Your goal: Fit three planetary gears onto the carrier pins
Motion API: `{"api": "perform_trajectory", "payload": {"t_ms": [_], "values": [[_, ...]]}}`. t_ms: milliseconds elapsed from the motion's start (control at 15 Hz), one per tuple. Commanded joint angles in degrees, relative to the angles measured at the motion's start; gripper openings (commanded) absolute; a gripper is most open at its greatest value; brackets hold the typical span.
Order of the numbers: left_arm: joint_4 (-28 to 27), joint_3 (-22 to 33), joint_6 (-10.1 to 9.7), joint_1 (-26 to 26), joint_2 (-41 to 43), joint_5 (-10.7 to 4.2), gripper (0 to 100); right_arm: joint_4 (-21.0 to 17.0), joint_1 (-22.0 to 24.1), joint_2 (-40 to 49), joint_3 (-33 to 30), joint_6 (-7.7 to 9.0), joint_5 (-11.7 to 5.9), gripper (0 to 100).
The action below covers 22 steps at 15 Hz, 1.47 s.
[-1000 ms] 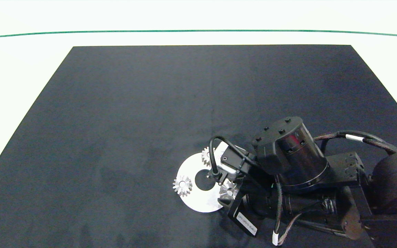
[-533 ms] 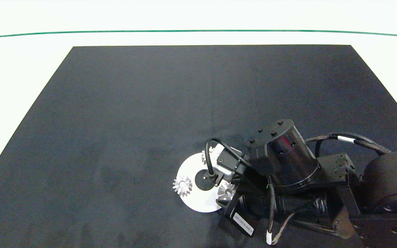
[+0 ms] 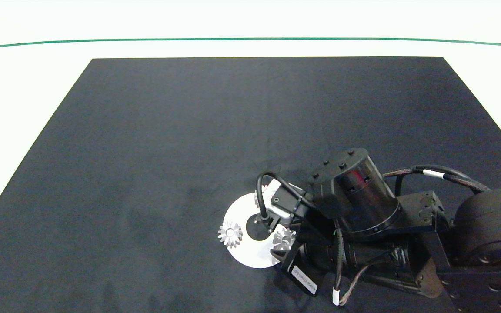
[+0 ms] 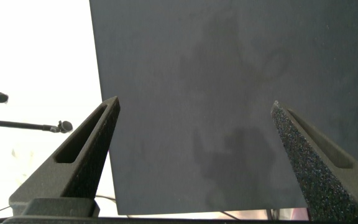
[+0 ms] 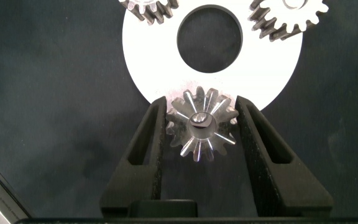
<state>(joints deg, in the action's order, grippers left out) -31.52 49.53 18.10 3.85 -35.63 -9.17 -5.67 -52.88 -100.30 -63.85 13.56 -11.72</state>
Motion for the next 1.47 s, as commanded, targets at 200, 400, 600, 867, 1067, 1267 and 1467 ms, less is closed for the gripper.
{"api": "perform_trajectory", "payload": {"t_ms": [200, 400, 600, 867, 1067, 1267, 1467], "values": [[-0.2, 0.0, 0.09, 0.1, 0.0, -0.06, 100, 0.0, 0.0, -0.7, 0.0, 0.07, -0.06, 0], [-0.2, 0.1, 0.09, 0.1, 0.1, -0.06, 100, 0.0, -0.1, -1.0, -0.6, 0.07, -0.06, 0], [-0.2, 0.1, 0.09, 0.1, 0.3, -0.06, 100, 0.0, -0.1, -1.1, -0.8, 0.07, -0.06, 0], [-0.2, 0.1, 0.09, 0.1, 0.3, -0.06, 100, 0.0, 0.0, -1.5, -0.5, -0.02, 0.03, 0], [-0.2, 0.1, 0.09, 0.1, 0.3, -0.06, 100, 0.0, -0.1, -1.6, -0.5, -0.02, 0.03, 0], [-0.1, 0.1, 0.09, 0.1, 0.3, -0.06, 100, 0.0, 0.0, -2.0, -0.5, -0.02, 0.03, 0], [-0.2, 0.2, 0.09, 0.1, 0.6, -0.06, 100, 0.0, 0.0, -2.3, -0.5, -0.02, -0.06, 0]]}}
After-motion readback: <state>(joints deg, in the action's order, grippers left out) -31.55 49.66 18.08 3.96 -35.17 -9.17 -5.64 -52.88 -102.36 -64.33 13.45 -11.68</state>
